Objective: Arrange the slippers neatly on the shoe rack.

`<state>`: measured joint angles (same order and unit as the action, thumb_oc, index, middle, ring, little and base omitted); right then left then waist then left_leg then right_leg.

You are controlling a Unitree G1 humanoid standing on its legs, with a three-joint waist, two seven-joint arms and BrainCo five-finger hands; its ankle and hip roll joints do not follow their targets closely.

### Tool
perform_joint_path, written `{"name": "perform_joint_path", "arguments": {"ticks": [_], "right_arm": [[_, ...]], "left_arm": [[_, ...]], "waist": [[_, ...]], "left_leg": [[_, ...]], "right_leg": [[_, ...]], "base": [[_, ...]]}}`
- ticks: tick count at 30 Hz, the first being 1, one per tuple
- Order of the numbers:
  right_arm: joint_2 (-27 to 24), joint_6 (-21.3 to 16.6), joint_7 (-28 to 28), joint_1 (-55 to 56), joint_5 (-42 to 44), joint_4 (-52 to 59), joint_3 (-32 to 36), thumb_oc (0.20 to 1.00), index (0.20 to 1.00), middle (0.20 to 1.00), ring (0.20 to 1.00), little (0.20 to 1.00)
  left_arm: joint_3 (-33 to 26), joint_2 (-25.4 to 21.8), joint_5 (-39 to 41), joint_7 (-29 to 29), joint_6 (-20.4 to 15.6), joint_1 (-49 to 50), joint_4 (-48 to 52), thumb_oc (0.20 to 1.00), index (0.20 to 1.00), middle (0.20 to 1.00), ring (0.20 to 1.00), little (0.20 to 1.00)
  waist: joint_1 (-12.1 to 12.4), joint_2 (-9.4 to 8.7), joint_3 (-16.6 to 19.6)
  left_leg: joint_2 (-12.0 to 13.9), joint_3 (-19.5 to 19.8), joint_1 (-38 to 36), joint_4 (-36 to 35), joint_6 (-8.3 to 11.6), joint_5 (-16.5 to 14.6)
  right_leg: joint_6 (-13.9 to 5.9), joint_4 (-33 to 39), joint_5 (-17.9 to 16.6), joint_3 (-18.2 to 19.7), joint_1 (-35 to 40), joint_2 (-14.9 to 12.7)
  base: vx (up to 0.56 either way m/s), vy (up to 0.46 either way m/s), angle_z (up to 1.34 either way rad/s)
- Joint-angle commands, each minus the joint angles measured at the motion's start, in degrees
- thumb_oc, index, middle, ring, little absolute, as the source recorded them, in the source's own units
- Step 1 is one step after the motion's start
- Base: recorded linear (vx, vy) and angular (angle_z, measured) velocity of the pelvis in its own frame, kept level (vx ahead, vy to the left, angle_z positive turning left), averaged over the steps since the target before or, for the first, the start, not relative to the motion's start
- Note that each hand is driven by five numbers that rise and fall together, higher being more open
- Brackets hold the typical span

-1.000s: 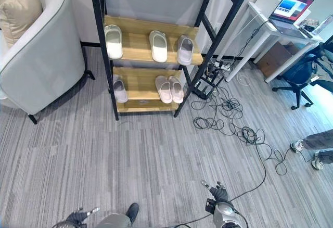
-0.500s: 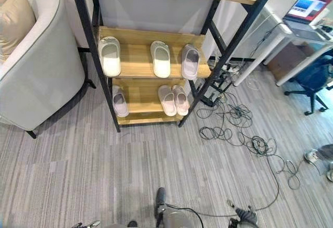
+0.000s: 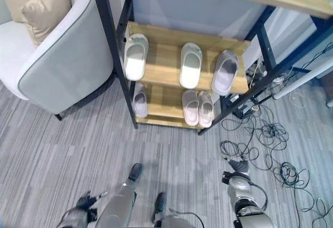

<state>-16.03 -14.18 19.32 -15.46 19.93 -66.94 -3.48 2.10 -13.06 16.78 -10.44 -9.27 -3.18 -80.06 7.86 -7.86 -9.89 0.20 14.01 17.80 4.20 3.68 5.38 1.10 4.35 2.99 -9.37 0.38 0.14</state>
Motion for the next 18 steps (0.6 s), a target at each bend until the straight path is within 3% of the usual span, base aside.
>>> {"name": "perform_joint_path", "arguments": {"ticks": [1, 5, 7, 8, 10, 13, 14, 17, 18], "right_arm": [[-2.57, -1.54, 1.59, 3.28, 0.38, -0.21, 1.80, 1.000, 1.000, 1.000, 1.000, 1.000], [0.82, -2.14, 2.00, 4.94, 2.31, -0.10, 2.46, 1.000, 1.000, 1.000, 1.000, 1.000], [2.03, -2.54, 3.34, 5.61, 2.34, 1.68, 2.73, 1.000, 1.000, 1.000, 1.000, 1.000], [2.57, -2.96, 4.18, 5.40, 1.87, 2.95, 2.44, 1.000, 1.000, 1.000, 1.000, 1.000], [2.64, -3.49, 4.91, 5.41, 1.72, 3.72, 2.61, 1.000, 1.000, 1.000, 1.000, 1.000], [2.85, -4.16, 6.40, 5.68, 0.32, 4.88, 2.09, 1.000, 1.000, 1.000, 1.000, 1.000], [2.90, -4.40, 6.96, 5.77, 0.27, 5.49, 2.07, 1.000, 1.000, 1.000, 1.000, 1.000], [2.93, -5.14, 7.85, 5.49, 0.46, 6.19, 1.87, 1.000, 1.000, 1.000, 1.000, 1.000], [1.53, -5.98, 9.47, 5.33, -0.12, 8.78, 2.11, 1.000, 1.000, 1.000, 1.000, 1.000]], "left_arm": [[1.15, 0.14, -1.69, -1.86, -0.03, -0.52, -1.85, 1.000, 1.000, 1.000, 1.000, 1.000], [1.18, -0.24, -2.25, -3.77, -0.74, 0.94, -0.68, 1.000, 1.000, 1.000, 1.000, 1.000], [2.57, -0.25, -2.88, -5.51, -1.44, 0.53, 1.03, 1.000, 1.000, 1.000, 1.000, 1.000], [2.97, -0.36, -3.12, -6.59, -1.90, 0.26, 1.52, 1.000, 1.000, 1.000, 1.000, 1.000], [3.54, -0.60, -4.66, -7.92, -2.05, -0.19, 1.44, 1.000, 1.000, 1.000, 1.000, 1.000], [4.19, -0.60, -7.01, -10.06, -2.66, 0.28, 1.32, 1.000, 1.000, 1.000, 1.000, 1.000], [4.55, -0.74, -7.80, -10.72, -2.57, 0.09, 1.15, 1.000, 1.000, 1.000, 1.000, 1.000], [5.31, -0.13, -9.79, -11.72, -2.57, 0.51, 0.77, 1.000, 1.000, 1.000, 1.000, 1.000], [5.74, 0.57, -10.16, -12.90, -3.20, 1.04, 1.49, 1.000, 1.000, 1.000, 1.000, 1.000]], "waist": [[0.90, -0.99, 3.64], [1.62, -0.83, 4.10], [0.89, 0.31, 3.44], [0.34, 1.25, 2.35], [-0.47, 2.13, 1.55], [-1.24, 3.35, 1.42], [-2.08, 3.03, 1.38], [-2.15, 2.57, 1.53], [-2.08, 2.54, 2.54]], "left_leg": [[-0.91, 2.70, -4.77, -1.43, -1.92, -5.54], [-2.52, 1.65, -6.86, 0.28, -4.18, -7.96], [-4.56, 1.53, -7.15, 2.53, -5.88, -9.58], [-4.88, 1.01, -6.91, 4.08, -6.74, -10.12], [-4.89, 1.55, -6.90, 4.86, -7.01, -10.57], [-3.55, 2.35, -7.96, 3.67, -6.34, -11.24], [-3.77, 3.06, -8.66, 3.27, -6.00, -11.34], [-3.75, 3.72, -9.42, 2.18, -5.32, -11.35], [-3.03, 4.78, -9.57, -0.42, -4.27, -9.83]], "right_leg": [[-4.48, -7.13, 1.45, -0.66, -3.23, -3.57], [-6.60, -8.44, 0.53, 0.77, -2.29, -6.33], [-7.84, -13.50, 0.27, 1.28, -3.76, -8.51], [-8.79, -18.74, -2.22, 1.08, -6.05, -10.27], [-9.38, -20.63, -3.71, 2.33, -7.48, -10.86], [-8.93, -14.04, -4.81, 2.54, -8.69, -12.43], [-9.41, -10.83, -5.08, 4.82, -9.18, -11.46], [-9.48, -7.72, -5.49, 5.70, -8.03, -10.68], [-9.14, -5.03, -5.36, 5.25, -7.19, -9.68]], "base": [[0.12, 0.156, -0.01], [0.09, 0.270, -0.33], [-0.01, 0.410, -0.28], [-0.08, 0.282, -0.09], [-0.06, 0.103, -0.05], [0.05, -0.091, 0.04], [0.10, -0.084, -0.02], [0.11, -0.154, 0.32], [0.10, -0.182, 0.41]]}}
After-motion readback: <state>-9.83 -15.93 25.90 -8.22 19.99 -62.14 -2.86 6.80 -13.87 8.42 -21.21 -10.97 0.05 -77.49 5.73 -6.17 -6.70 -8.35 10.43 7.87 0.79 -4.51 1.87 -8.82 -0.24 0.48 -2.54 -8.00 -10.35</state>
